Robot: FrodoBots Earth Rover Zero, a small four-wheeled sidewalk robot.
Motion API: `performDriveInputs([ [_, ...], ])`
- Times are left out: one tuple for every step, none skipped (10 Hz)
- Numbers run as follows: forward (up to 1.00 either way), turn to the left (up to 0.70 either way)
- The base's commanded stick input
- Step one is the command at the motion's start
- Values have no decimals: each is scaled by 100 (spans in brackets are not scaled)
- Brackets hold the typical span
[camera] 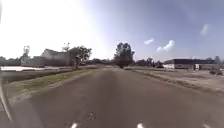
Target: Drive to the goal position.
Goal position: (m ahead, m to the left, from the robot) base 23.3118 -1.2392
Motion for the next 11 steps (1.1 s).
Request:
performDriveInputs([
  [70, 0],
  [70, 0],
  [70, 0],
  [70, 0],
  [70, 0],
  [70, 0],
  [70, 0],
  [70, 0],
  [70, 0],
  [70, 0],
  [70, 0],
])
